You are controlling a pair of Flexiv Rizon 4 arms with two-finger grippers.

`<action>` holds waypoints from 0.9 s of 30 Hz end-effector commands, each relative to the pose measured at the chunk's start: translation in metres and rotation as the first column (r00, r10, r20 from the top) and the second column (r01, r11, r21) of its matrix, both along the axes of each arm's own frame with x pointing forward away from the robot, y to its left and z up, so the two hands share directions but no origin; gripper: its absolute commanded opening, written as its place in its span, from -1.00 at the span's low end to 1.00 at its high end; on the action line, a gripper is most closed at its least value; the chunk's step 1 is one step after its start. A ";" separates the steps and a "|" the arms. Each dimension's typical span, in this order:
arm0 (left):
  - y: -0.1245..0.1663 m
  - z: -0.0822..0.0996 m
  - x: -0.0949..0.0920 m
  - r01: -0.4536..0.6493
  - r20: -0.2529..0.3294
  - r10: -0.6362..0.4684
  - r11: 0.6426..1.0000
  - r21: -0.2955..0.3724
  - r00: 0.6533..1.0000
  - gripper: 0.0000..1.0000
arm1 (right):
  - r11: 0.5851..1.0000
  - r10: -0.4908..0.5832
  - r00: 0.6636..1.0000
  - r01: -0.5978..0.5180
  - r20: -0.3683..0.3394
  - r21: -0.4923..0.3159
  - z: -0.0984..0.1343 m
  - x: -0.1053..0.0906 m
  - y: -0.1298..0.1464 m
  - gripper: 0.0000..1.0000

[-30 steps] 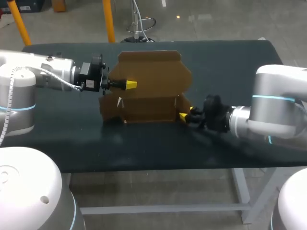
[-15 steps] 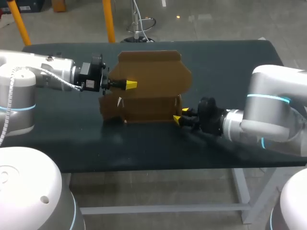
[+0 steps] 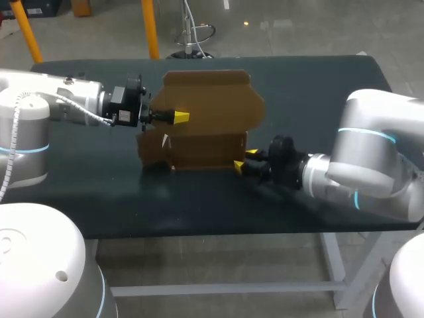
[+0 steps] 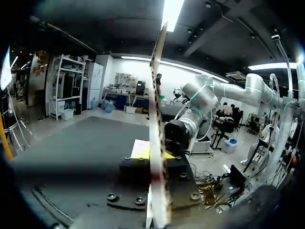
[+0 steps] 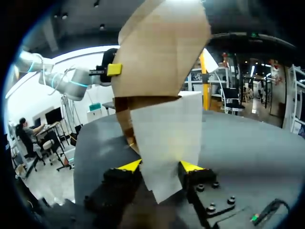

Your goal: Assemble the packaging by folding the flat box into shape, placing the metal phone stand inside, and closing the box properly

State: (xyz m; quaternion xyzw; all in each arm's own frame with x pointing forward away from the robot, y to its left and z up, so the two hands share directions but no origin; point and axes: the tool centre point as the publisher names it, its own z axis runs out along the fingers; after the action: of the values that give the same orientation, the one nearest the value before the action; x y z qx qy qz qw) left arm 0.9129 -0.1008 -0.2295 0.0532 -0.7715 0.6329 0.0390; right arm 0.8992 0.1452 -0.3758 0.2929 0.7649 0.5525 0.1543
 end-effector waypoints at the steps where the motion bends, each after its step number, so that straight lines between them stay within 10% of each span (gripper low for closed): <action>1: -0.001 -0.003 0.000 0.002 -0.001 -0.002 1.000 0.000 1.000 -1.00 | 0.999 -0.039 0.999 0.039 0.011 -0.016 0.001 -0.008 0.001 0.41; 27: -0.001 -0.003 0.000 0.002 -0.001 -0.002 1.000 0.000 1.000 -1.00 | 0.988 0.100 0.995 -0.096 0.029 -0.121 0.011 -0.034 -0.061 0.29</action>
State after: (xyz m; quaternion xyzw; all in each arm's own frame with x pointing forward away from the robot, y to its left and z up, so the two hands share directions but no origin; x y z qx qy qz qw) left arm 0.9128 -0.1014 -0.2295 0.0530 -0.7714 0.6330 0.0393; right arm 0.8643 0.0963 -0.3707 0.2574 0.7973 0.5110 0.1920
